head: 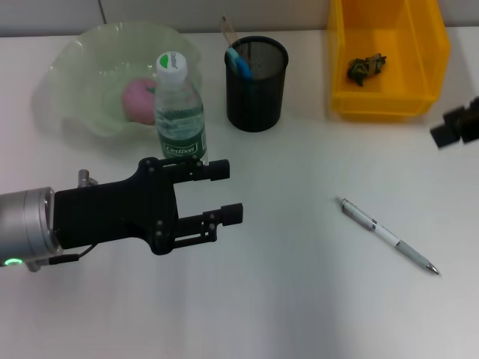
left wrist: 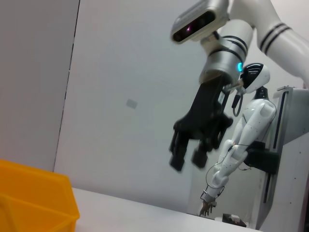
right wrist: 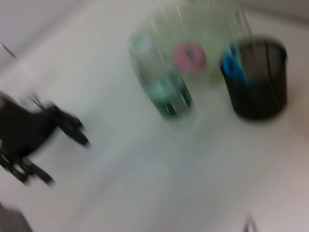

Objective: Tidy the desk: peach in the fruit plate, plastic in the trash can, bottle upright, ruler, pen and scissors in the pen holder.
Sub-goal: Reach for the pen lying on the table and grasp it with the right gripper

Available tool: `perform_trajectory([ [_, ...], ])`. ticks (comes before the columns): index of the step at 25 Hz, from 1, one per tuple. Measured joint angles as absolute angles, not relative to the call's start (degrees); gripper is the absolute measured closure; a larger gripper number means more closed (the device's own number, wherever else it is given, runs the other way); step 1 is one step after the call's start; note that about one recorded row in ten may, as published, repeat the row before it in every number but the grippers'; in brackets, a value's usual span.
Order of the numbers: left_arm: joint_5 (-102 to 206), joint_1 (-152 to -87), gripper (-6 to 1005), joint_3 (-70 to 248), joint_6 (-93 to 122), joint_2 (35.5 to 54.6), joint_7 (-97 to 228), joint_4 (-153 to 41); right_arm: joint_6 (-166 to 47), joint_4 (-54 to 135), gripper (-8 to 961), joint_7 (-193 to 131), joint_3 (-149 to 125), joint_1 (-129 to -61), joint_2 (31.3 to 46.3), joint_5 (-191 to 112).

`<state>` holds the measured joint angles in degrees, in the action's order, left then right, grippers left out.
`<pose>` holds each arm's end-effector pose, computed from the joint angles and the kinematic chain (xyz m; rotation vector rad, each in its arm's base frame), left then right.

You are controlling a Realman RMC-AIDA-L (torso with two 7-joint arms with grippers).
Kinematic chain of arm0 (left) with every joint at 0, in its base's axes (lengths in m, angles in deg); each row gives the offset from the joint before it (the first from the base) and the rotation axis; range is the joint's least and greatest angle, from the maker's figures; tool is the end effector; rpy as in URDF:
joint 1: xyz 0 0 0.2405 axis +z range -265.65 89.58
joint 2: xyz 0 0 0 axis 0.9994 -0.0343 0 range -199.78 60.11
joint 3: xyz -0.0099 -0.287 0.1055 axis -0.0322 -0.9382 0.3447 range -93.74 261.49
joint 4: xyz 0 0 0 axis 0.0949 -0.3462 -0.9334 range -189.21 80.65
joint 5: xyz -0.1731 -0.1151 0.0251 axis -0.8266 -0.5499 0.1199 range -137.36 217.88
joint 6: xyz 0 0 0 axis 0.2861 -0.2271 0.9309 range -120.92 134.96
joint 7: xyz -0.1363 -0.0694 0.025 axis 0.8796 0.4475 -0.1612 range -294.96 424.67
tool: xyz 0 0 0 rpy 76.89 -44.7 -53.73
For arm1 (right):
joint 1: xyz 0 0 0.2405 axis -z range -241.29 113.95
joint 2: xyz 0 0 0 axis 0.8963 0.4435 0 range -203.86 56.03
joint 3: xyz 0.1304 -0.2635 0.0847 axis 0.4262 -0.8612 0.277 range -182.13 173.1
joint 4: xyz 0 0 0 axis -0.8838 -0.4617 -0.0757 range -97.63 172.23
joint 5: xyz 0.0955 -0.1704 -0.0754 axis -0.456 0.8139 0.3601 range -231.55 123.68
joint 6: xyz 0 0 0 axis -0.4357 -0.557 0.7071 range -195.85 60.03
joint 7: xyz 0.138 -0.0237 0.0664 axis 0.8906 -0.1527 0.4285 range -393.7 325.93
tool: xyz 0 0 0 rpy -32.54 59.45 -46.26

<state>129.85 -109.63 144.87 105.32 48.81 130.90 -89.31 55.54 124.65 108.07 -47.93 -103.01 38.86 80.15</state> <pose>-0.2755 0.2908 -0.0509 -2.8046 -0.3450 -1.0947 0.1983 0.3562 0.1063 -2.7363 1.1143 -0.0840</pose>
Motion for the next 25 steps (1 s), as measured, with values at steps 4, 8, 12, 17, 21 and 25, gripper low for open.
perform_trajectory([
  [4, 129.8, -109.1, 369, 144.9, 105.3, 48.86, 130.9, -89.2, 55.7, 120.6, 493, 111.1, -55.8, -106.5, 38.93, 86.6],
  [8, 129.7, -108.9, 369, 144.9, 105.5, 48.89, 130.9, -88.8, 52.9, 114.5, 493, 113.8, -59.6, -109.8, 39.79, 92.0],
  [12, 129.6, -109.0, 369, 144.9, 105.6, 48.90, 130.6, -88.1, 48.5, 107.6, 494, 113.8, -64.1, -113.1, 42.07, 99.7],
  [17, 129.6, -109.2, 369, 144.9, 105.5, 48.90, 129.7, -87.7, 44.5, 103.3, 494, 114.1, -67.8, -115.3, 44.66, 105.6],
  [21, 129.6, -109.3, 369, 144.9, 105.4, 48.90, 129.5, -87.7, 42.6, 100.5, 494, 114.5, -70.4, -116.5, 45.09, 106.4],
  [25, 129.6, -109.4, 369, 144.9, 105.4, 48.90, 129.5, -87.7, 39.3, 97.9, 495, 115.6, -75.1, -116.7, 45.25, 106.5],
])
